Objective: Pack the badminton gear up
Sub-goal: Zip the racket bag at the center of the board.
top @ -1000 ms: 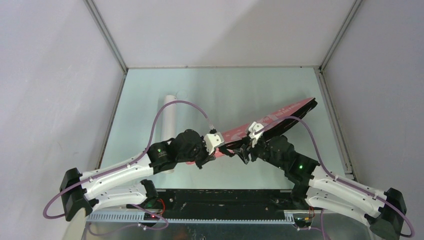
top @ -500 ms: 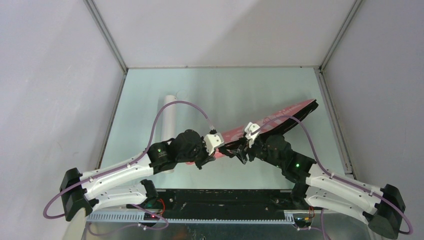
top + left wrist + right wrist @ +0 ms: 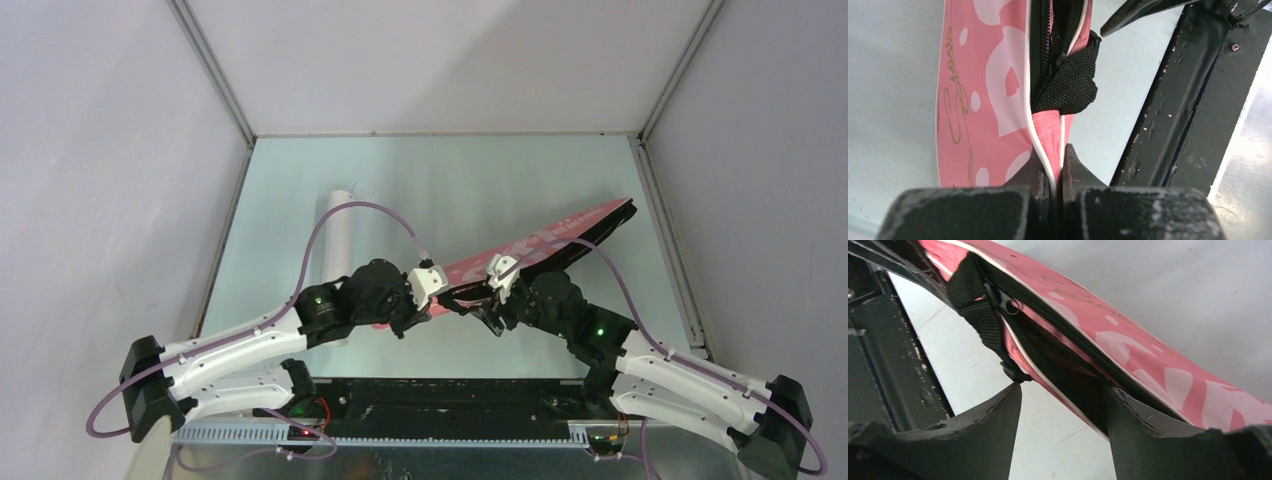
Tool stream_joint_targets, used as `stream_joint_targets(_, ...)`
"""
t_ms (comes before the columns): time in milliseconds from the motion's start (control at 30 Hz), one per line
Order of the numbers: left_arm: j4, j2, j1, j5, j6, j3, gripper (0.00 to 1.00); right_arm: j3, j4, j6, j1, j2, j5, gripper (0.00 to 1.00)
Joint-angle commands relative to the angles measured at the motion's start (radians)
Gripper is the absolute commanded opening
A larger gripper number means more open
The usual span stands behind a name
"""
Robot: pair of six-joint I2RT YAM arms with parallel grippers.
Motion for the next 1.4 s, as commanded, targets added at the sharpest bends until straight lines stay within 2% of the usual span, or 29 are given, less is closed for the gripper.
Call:
stream_joint_targets(0, 0.031, -0.006, -0.008, 0.089, -0.040, -0.004, 0.00, 0.028, 0.034, -0.041, -0.023, 0.018, 0.037, 0.63)
stream_joint_targets(233, 0.026, -0.006, -0.008, 0.091, -0.045, -0.006, 0.00, 0.028, 0.052, -0.075, -0.038, 0.037, 0.115, 0.63)
stream_joint_targets(467, 0.023, 0.009, -0.008, 0.106, -0.044, 0.004, 0.00, 0.019, 0.104, -0.099, -0.044, 0.045, 0.119, 0.61)
stream_joint_targets(733, 0.036, 0.025, -0.008, 0.130, -0.046, 0.012, 0.00, 0.018, 0.397, -0.083, 0.029, 0.193, 0.072, 0.57)
stream_joint_targets(933, 0.038, 0.022, -0.008, 0.130, -0.049, 0.006, 0.00, 0.017, 0.596, 0.046, 0.047, 0.232, -0.042, 0.56)
stream_joint_targets(1067, 0.044, 0.017, -0.008, 0.128, -0.054, -0.004, 0.00, 0.018, 0.664, 0.163, 0.047, 0.236, -0.075, 0.56)
stream_joint_targets(1367, 0.055, 0.012, -0.008, 0.110, -0.057, -0.012, 0.00, 0.017, 0.751, 0.314, 0.047, 0.270, -0.216, 0.58)
